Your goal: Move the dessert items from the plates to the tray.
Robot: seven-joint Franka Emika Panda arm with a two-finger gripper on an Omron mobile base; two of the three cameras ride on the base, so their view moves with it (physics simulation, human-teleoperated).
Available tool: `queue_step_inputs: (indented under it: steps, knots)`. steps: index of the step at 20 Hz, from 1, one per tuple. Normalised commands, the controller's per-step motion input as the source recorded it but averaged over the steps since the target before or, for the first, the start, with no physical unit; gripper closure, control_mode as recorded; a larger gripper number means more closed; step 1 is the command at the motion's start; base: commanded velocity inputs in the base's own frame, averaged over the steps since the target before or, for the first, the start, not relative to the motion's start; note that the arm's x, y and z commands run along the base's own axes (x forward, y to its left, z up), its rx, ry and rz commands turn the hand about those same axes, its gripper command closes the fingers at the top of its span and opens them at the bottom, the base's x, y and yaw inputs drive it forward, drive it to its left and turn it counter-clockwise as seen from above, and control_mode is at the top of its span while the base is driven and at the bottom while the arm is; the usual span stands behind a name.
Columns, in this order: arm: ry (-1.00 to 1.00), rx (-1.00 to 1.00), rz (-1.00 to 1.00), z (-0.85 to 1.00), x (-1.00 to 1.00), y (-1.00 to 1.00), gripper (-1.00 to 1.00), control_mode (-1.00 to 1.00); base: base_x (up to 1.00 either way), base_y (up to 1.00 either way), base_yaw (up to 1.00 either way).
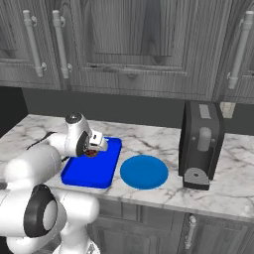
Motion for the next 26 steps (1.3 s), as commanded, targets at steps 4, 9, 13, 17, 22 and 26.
queue_step_inputs:
  steps: [4, 9, 13, 17, 22, 26]
  knots:
    - [0.02, 0.00, 0.00, -0.01, 0.30, 0.00, 1.00, -1.00, 0.00, 0.00, 0.00]
    - [0.02, 0.00, 0.00, -0.15, 0.08, 0.01, 1.00, -1.00, 0.00, 0.00, 0.00]
    - [0.02, 0.00, 0.00, -0.33, 0.20, 0.03, 1.00, -1.00, 0.00, 0.00, 0.00]
    - [0.00, 0.00, 0.00, -0.42, 0.25, 0.03, 1.00, -1.00, 0.00, 0.00, 0.00]
    - [0.00, 0.00, 0.00, -0.30, 0.22, 0.04, 1.00, -1.00, 0.00, 0.00, 0.00]
    - [0.00, 0.00, 0.00, -0.20, 0.18, 0.02, 1.00, -1.00, 0.00, 0.00, 0.00]
